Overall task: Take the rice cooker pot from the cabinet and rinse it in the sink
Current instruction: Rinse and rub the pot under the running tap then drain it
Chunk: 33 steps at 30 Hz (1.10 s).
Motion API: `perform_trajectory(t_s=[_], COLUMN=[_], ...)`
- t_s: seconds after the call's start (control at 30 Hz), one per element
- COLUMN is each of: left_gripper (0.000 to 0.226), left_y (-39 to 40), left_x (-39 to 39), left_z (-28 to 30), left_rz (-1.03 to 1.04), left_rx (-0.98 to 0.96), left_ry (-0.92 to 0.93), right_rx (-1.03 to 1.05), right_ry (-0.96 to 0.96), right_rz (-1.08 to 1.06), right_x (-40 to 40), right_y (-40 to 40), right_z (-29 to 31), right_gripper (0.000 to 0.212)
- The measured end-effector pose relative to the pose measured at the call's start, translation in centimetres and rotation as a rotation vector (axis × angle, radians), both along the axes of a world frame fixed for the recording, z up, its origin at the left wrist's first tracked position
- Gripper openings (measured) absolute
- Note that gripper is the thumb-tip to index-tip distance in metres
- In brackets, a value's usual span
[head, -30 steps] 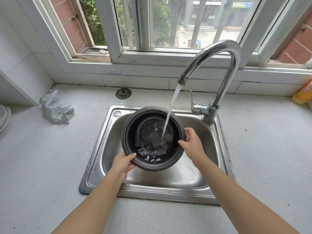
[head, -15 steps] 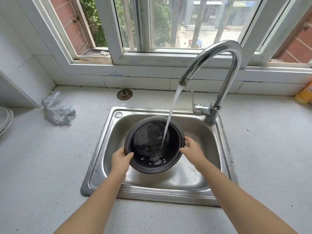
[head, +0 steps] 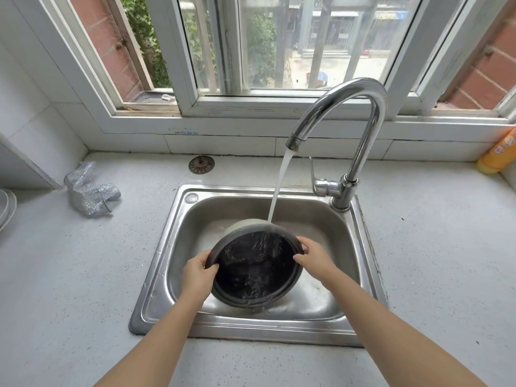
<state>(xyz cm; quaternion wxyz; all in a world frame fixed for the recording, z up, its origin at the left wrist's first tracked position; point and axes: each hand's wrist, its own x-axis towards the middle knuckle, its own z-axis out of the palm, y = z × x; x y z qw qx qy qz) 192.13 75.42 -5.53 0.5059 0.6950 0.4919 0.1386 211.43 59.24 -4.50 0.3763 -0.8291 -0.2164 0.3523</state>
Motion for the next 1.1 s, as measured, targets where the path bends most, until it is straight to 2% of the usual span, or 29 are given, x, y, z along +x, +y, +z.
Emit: perform_trajectory(t_s=[0.27, 0.57, 0.7, 1.0, 1.1], left_gripper=[0.035, 0.038, 0.036, 0.042, 0.039], left_y=[-0.5, -1.1, -1.0, -0.7, -0.7], left_x=[1.2, 1.6, 1.6, 2.0, 1.8], left_z=[1.5, 2.3, 2.5, 2.9, 3.0], left_rz=[-0.1, -0.191, -0.223, -0.192, -0.21], left_rx=[0.187, 0.29, 0.322, 0.28, 0.265], left_ry=[0.093, 0.051, 0.045, 0.03, 0.029], right_rx=[-0.08, -0.244, -0.329, -0.248, -0.251], right_ry=[-0.074, -0.203, -0.242, -0.353, -0.405], right_rz=[0.085, 0.231, 0.309, 0.196, 0.176], right_x=[0.1, 0.0, -0.3, -1.5, -1.8], right_y=[-0.1, -0.2, -0.2, -1.1, -1.3], right_z=[0.7, 1.8, 2.1, 1.8, 2.0], right_gripper=[0.035, 0.017, 0.02, 0.019, 0.029])
